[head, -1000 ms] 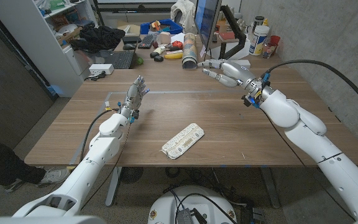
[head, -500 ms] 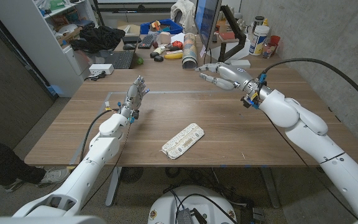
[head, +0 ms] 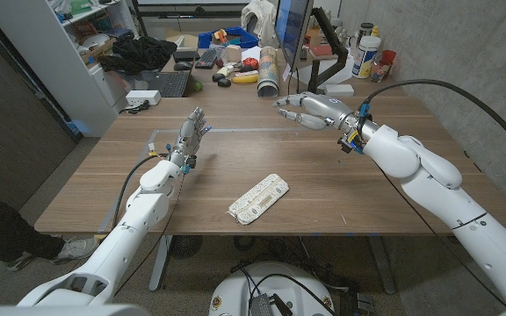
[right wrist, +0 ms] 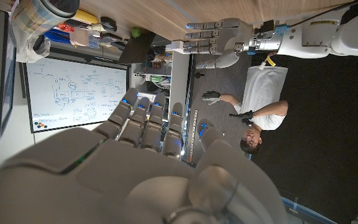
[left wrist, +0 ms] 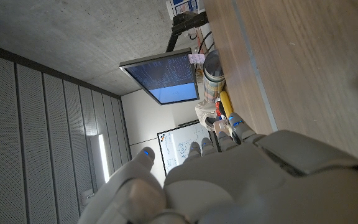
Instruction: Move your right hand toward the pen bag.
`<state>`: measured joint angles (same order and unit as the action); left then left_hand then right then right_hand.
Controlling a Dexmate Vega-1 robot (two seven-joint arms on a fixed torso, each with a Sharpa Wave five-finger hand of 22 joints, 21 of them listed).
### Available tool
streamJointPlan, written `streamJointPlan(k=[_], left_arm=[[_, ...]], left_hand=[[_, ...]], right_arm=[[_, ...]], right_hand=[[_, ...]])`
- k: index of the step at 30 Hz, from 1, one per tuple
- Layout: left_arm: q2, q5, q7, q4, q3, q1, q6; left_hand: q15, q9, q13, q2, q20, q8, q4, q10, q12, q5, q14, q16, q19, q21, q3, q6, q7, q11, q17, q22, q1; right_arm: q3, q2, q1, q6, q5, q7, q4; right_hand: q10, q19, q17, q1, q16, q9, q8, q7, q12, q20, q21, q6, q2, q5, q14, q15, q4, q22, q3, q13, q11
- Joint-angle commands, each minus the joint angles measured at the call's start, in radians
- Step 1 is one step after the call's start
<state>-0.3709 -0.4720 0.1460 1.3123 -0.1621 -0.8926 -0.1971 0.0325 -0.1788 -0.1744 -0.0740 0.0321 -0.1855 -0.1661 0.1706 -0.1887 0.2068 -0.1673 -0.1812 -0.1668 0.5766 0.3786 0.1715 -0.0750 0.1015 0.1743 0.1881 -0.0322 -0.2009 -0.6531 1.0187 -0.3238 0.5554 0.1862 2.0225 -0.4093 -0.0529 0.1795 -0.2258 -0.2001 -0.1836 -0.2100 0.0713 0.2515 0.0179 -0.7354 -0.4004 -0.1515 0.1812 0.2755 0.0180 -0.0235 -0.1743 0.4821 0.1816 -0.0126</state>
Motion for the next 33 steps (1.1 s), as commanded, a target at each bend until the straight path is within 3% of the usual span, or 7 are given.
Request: streamJointPlan(k=[1,33], left_arm=[[-0.003,-0.002,0.006,-0.005,0.003,0.001,-0.001],[-0.007,-0.003,0.015,-0.018,0.004,0.003,0.002]], left_hand=[[0.032,-0.004,-0.005,-0.045,0.048,-0.006,0.001,0.014,-0.006,0.005,-0.031,-0.006,-0.110,-0.003,-0.005,0.016,-0.008,-0.002,0.003,0.004,-0.005],[0.031,-0.004,-0.005,-0.046,0.047,-0.006,0.001,0.013,-0.006,0.005,-0.030,-0.006,-0.108,-0.007,-0.008,0.014,-0.008,-0.002,0.003,0.005,-0.006]], right_arm=[[-0.014,-0.011,-0.002,0.022,0.014,0.018,0.021],[-0.060,-0.026,-0.024,0.069,0.061,0.071,0.035]], right_hand=[[-0.006,-0.008,0.001,-0.010,-0.002,-0.004,0.002,-0.003,-0.001,0.000,0.001,-0.009,-0.010,0.001,0.007,0.001,0.004,-0.006,0.003,0.003,0.000],[-0.016,-0.013,0.002,-0.015,0.000,-0.005,0.005,-0.001,-0.004,-0.002,0.009,-0.020,-0.011,0.001,0.011,0.007,0.006,-0.006,0.004,0.003,0.002]])
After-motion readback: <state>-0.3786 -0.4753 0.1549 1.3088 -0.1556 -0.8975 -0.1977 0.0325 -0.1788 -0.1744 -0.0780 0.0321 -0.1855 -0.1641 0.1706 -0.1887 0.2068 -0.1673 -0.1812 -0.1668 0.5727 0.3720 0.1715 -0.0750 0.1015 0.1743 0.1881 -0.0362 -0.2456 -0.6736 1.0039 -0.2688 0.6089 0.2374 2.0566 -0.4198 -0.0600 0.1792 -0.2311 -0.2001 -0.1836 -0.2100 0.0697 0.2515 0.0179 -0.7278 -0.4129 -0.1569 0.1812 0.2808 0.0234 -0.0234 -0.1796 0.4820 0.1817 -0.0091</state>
